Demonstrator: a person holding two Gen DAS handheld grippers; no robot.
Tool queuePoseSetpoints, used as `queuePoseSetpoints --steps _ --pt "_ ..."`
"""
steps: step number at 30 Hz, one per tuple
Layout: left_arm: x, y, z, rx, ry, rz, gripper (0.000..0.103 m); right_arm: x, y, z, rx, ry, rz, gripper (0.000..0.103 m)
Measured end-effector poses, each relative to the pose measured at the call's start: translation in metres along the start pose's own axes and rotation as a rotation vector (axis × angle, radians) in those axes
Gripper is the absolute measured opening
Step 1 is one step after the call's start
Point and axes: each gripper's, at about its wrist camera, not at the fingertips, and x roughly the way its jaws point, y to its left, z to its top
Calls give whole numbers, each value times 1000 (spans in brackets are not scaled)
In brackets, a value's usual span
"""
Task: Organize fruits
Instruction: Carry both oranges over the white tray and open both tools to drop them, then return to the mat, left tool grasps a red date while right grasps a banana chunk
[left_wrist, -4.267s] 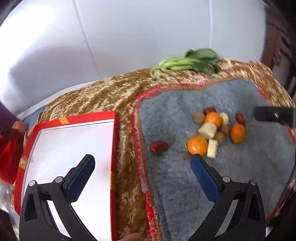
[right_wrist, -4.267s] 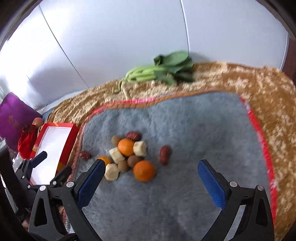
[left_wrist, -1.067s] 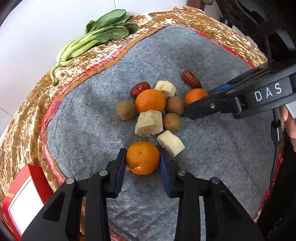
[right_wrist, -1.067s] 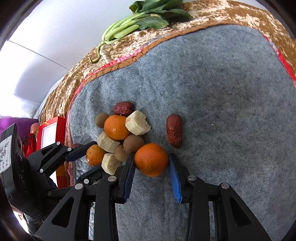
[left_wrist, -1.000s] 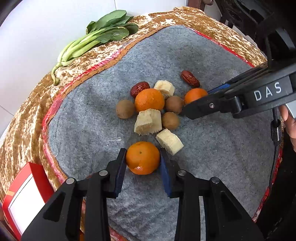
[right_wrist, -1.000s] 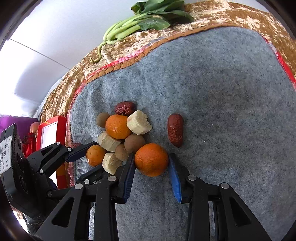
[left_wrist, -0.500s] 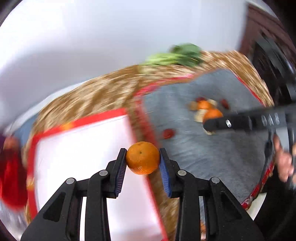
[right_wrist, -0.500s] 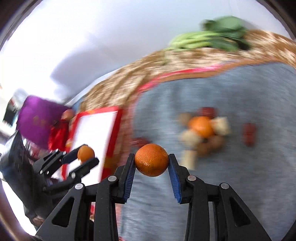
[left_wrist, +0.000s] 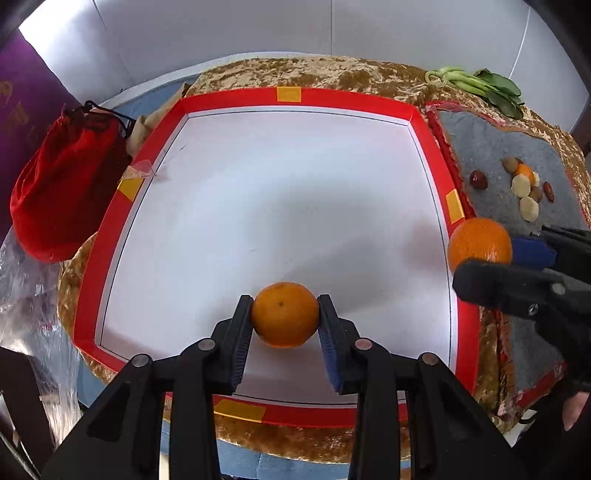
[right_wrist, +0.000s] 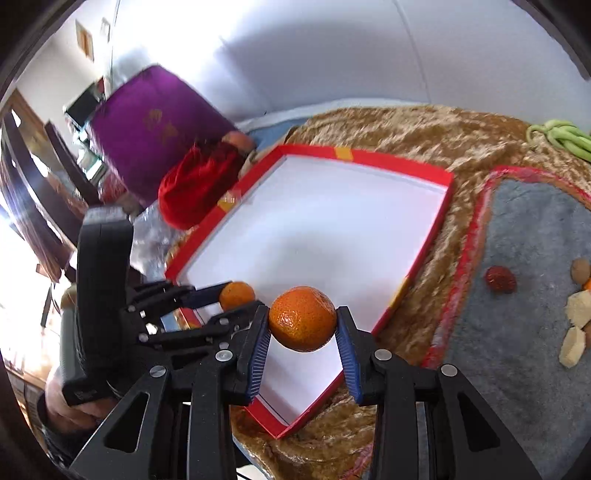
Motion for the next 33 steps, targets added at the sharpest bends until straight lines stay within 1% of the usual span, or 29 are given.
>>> queuePoseSetpoints --steps 5,7,10,11,12,14,17,21,22,24,30,33 --pt "-3 -5 -1 18 7 15 33 18 9 -12 -35 38 -22 36" --pt "-3 -9 -1 37 5 28 33 25 7 -11 -44 58 -37 38" --pt "-1 -11 -2 46 11 44 34 24 7 -13 -47 70 -34 39" --pt "-1 -10 -2 44 11 47 36 23 7 -12 -48 67 -31 39" --pt "-1 -9 -1 38 11 56 41 20 7 -11 -49 64 -29 39" --pt "-2 -7 1 26 -2 85 47 11 4 -10 -47 60 -18 41" --pt "-13 -7 6 21 -70 113 52 -11 -5 -7 -16 30 -5 44" --pt "-35 -21 14 49 -197 134 61 -48 -37 1 74 -41 1 46" --pt "-39 -26 17 63 -221 132 62 -57 -46 2 95 -55 0 49" --pt "-44 -41 20 102 -256 120 64 -77 -67 4 153 -87 -7 50" --pt "-46 -102 31 232 -282 87 65 -132 -138 -7 349 -167 -47 50" --pt "-43 -128 38 276 -279 69 65 -149 -168 -16 454 -179 -60 50"
